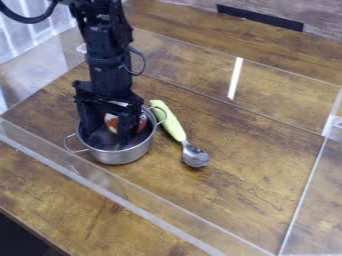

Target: Remove the mushroom from the silver pot and put it on the table

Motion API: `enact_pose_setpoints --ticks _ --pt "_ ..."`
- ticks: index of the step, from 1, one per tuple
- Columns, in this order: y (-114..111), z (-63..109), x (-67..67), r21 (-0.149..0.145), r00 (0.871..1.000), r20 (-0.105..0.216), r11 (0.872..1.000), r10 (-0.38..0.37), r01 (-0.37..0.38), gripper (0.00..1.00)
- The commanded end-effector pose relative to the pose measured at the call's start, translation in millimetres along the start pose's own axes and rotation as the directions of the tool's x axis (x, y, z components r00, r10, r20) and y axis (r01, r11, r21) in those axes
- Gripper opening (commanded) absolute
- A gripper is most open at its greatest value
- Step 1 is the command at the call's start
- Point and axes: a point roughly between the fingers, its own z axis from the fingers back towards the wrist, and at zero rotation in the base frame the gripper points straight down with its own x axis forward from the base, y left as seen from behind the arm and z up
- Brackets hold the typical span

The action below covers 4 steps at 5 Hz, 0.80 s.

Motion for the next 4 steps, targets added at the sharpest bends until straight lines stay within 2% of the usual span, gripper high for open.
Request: enact_pose_setpoints --ticks 1,2,3,4 --pt "10.1 17.3 9.7 0.007 0.997 0.068 1.0 0.022 -0.023 0.0" --pt "9.4 18.3 9.6 -0.002 0.997 0.071 1.0 0.019 -0.019 1.0" --pt "7.0 31.3 10.6 -0.016 0.995 0.097 1.0 0.02 -0.019 0.0" --pt "4.5 45.7 11.4 -0.029 0.992 0.123 0.999 0.023 -0.019 0.0"
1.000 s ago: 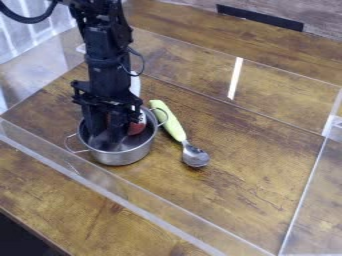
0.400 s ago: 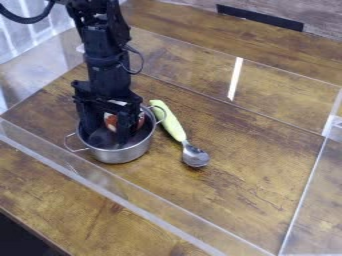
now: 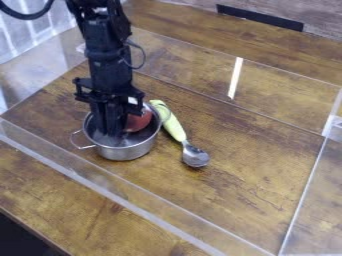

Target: Remove the mushroom from the silver pot and put it on the table

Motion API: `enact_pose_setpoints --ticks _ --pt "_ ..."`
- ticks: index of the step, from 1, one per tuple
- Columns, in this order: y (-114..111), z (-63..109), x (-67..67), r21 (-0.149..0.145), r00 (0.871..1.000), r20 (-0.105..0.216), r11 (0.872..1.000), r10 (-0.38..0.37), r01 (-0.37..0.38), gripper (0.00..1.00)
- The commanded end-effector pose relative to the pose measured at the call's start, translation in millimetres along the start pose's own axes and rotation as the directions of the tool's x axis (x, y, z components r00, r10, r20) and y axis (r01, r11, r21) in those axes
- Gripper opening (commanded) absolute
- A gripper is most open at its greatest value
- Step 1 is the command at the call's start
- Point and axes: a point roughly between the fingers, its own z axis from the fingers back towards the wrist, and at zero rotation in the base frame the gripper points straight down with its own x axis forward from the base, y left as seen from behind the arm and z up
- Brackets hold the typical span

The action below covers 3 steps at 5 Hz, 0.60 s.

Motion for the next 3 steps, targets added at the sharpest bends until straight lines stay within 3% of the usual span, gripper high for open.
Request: enact_pose_setpoints --ticks 1,2,3 --pt "2.9 49.5 9.7 0.0 0.992 0.123 1.0 0.019 -0.019 0.0" --pt "-8.2 77.0 13.4 -0.026 0.988 0.156 1.0 0.012 -0.008 0.0" --pt "-18.7 89.1 14.9 -0.045 0.987 0.162 0.999 0.0 0.007 0.0"
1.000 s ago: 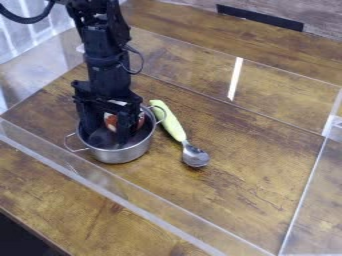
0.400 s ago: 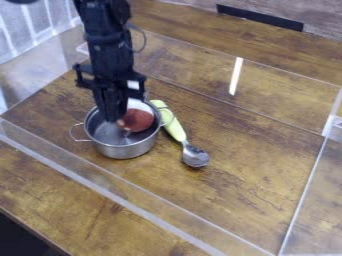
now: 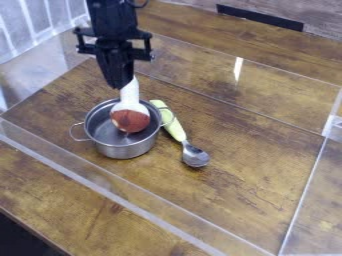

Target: Remove the mushroom from the silver pot and put it on the table

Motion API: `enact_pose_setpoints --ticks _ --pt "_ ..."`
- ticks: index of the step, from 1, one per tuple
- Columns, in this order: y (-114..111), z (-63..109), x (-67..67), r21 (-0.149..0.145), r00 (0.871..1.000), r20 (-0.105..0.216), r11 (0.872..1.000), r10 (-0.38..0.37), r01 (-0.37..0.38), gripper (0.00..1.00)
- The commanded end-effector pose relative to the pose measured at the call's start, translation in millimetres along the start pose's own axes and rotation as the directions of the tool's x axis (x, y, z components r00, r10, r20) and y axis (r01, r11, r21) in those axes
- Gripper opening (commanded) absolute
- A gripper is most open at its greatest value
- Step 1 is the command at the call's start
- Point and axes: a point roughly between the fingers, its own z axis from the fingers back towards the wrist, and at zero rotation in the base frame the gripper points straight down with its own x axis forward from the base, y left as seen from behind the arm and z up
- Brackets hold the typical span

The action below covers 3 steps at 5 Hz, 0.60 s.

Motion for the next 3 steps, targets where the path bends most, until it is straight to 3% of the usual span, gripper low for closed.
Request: enact_pose_setpoints --ticks 1,3 --pt "-9.2 15.8 3.5 0.01 0.997 0.068 1.0 -0.03 0.029 1.0" --pt "-8.3 -9.9 -0.2 0.02 0.999 0.029 0.999 -0.026 0.026 1.0"
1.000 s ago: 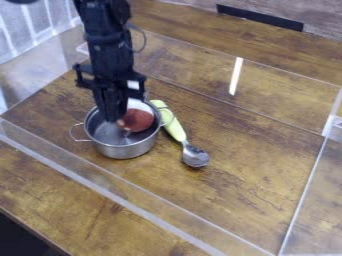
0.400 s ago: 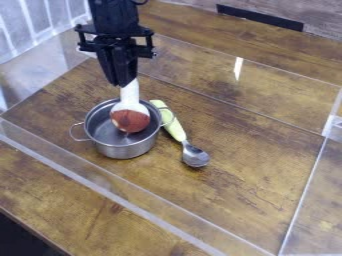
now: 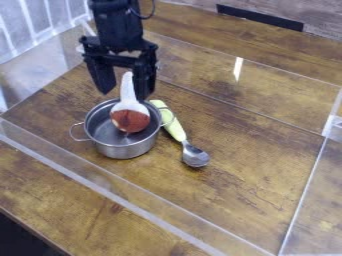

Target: Remove the mushroom from the silver pot and put it on the table

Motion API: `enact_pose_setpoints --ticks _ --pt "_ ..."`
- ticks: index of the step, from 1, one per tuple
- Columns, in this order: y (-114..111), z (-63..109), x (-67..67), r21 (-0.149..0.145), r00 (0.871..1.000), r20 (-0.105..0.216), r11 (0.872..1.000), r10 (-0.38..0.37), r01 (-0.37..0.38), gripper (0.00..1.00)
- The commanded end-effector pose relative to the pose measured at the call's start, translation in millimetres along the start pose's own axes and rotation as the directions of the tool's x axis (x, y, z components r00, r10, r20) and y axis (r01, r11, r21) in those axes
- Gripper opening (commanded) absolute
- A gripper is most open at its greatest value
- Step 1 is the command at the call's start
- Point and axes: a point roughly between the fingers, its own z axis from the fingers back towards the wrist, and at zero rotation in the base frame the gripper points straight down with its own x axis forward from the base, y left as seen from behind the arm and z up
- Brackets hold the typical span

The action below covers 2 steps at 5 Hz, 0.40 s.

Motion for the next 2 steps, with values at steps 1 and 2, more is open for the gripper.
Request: enact_pose_setpoints --ticks 1,2 --pt "-2.8 -4.3 0.3 0.014 1.0 0.019 1.0 -0.013 0.012 1.0" --pt "-3.2 -19.4 -1.6 0.021 1.0 0.003 1.0 -0.01 0.01 1.0"
